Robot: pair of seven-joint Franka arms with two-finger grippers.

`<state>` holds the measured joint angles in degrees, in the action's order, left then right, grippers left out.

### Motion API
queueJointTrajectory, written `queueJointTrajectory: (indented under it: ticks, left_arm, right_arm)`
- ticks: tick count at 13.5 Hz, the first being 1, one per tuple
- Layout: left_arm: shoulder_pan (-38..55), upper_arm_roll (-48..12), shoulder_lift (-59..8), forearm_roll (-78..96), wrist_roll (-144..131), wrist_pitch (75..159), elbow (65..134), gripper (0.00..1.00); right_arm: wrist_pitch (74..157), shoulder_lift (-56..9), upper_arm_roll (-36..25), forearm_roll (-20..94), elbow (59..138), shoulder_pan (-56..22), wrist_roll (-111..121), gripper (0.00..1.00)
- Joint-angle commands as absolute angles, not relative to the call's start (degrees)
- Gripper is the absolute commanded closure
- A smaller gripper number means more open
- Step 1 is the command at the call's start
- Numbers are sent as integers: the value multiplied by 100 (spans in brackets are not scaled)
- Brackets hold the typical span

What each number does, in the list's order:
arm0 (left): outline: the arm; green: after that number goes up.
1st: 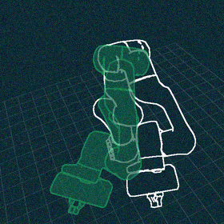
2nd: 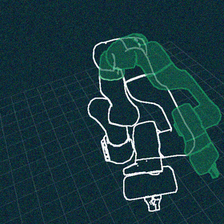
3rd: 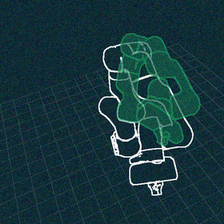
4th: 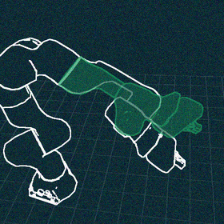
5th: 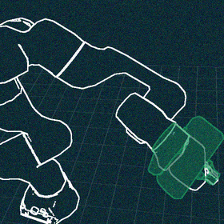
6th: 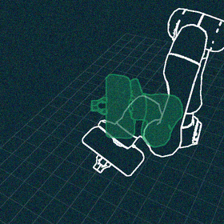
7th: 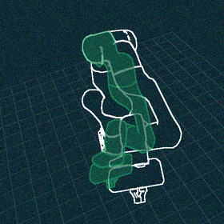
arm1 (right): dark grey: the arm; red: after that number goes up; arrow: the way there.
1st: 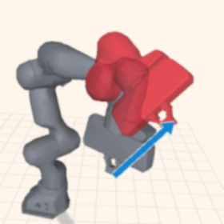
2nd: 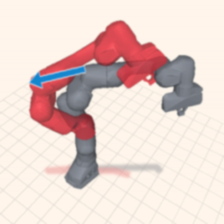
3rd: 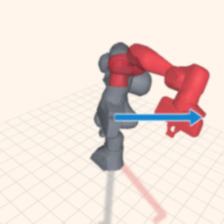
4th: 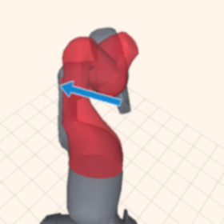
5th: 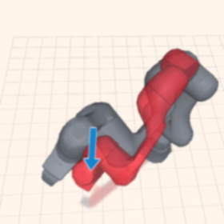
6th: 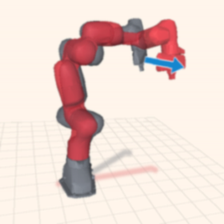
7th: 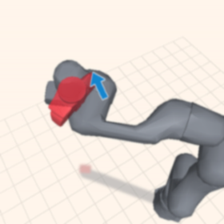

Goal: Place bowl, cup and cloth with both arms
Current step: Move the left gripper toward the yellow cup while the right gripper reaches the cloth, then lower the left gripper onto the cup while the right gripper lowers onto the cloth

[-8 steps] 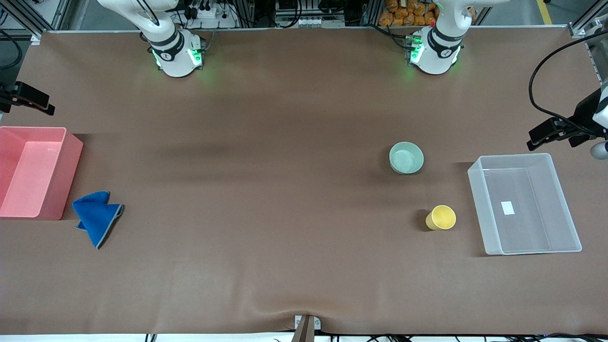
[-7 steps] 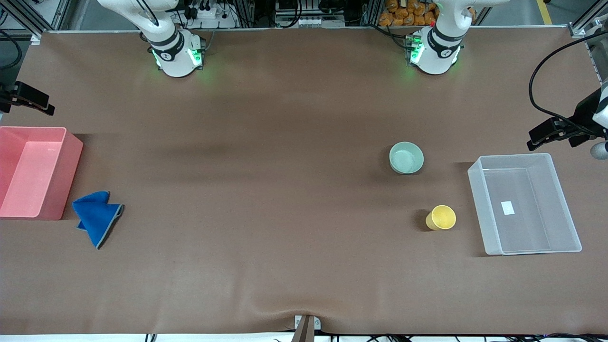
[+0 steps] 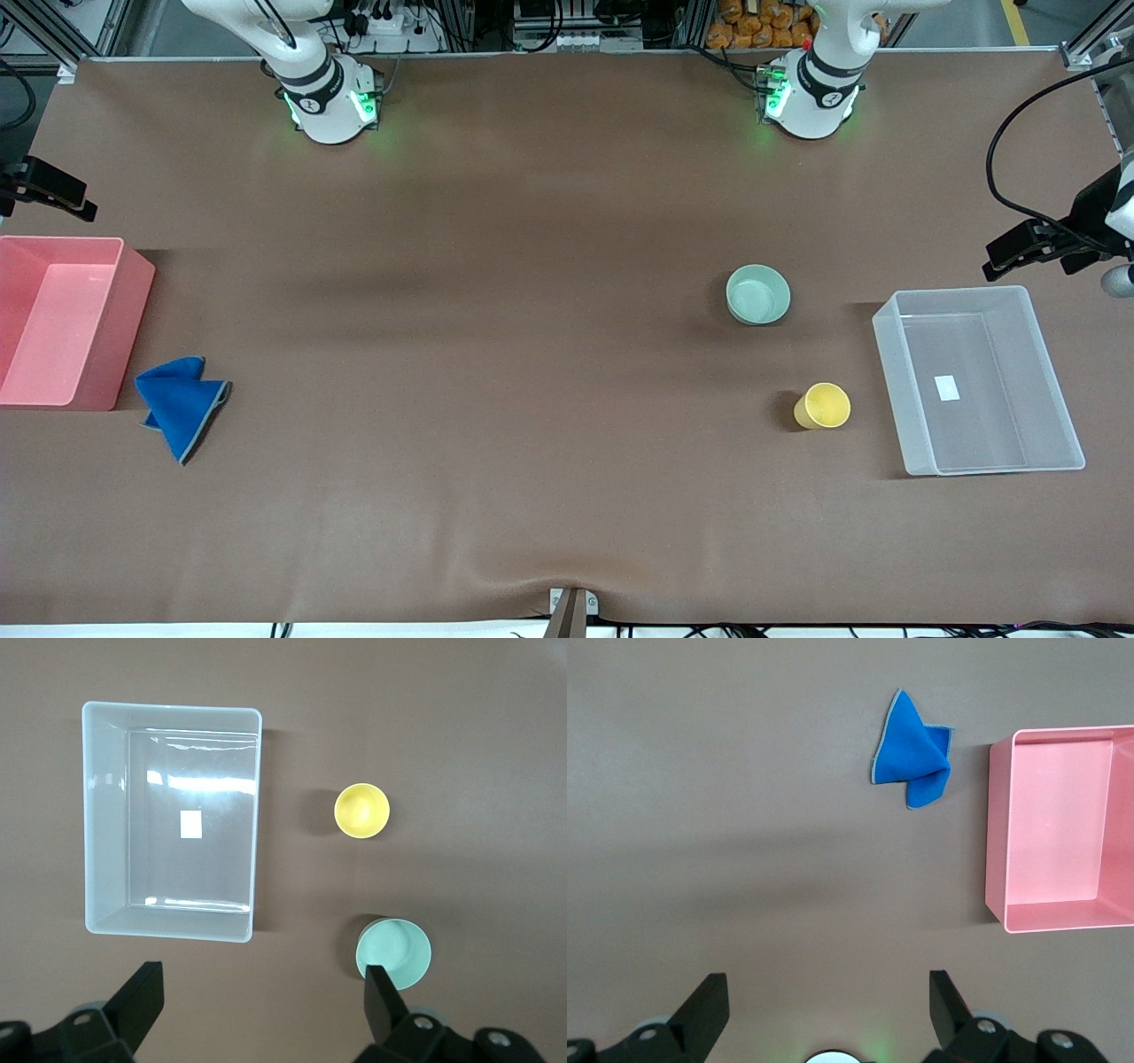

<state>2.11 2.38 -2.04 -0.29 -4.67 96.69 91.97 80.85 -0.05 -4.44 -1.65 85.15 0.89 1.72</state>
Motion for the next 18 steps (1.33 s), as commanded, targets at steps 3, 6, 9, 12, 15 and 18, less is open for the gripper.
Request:
queueJointTrajectory:
  ticks: [3, 6, 9, 12, 15, 18]
  left_arm:
    - [149, 167, -211, 114, -466, 9598, 9202, 0]
    - [141, 167, -272, 114, -413, 9598, 9211, 0]
    - [132, 184, -447, 105, -413, 9677, 9115, 0]
    - [123, 193, -1026, 97, -413, 9703, 8528, 0]
    - [123, 193, -1510, 97, -466, 9939, 8271, 0]
    - [140, 193, -2011, 114, -475, 10650, 8270, 0]
  right_arm:
    - [8051, 114, -475, 0, 8604, 246, 229, 0]
    - [8042, 97, -483, 0, 8622, 351, 229, 0]
    - [8051, -8, -501, 0, 8753, 491, 229, 0]
    - [8304, -219, -510, 0, 9201, 641, 237, 0]
    - [8709, -754, -510, 0, 9264, 764, 237, 0]
    - [9034, -1159, -510, -9, 9264, 931, 255, 0]
